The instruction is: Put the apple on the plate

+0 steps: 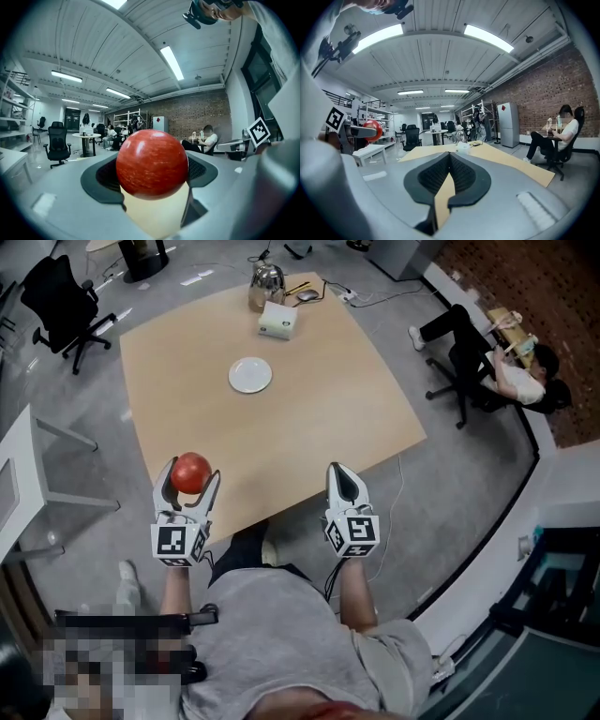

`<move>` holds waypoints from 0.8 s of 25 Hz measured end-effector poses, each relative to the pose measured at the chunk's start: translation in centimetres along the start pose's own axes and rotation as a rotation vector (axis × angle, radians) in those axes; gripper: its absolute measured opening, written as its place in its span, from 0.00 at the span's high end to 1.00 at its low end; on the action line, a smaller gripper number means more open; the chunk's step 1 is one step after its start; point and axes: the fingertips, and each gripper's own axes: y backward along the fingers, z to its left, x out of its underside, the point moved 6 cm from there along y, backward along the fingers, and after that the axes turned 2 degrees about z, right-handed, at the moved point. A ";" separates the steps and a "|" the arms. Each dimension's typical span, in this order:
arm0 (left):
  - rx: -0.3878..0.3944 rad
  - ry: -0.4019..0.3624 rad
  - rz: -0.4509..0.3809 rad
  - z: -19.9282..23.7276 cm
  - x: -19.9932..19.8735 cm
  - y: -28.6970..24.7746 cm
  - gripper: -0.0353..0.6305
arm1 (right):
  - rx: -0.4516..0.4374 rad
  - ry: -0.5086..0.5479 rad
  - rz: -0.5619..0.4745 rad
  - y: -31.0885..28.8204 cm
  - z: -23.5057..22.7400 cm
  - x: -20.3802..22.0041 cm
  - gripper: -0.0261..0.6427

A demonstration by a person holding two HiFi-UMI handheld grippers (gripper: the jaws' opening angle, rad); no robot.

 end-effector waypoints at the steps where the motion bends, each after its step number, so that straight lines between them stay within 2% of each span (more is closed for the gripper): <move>1: 0.003 -0.001 0.001 0.2 0.0 -0.6 0.35 | 0.002 0.001 0.003 -0.5 -0.2 0.1 0.95; 10: 0.027 0.004 0.039 2.2 1.4 -6.2 0.35 | 0.017 -0.004 0.044 -5.3 -1.8 0.9 0.95; 20: 0.037 -0.013 0.045 4.5 2.8 -12.2 0.35 | 0.017 -0.009 0.087 -10.5 -3.2 2.1 0.95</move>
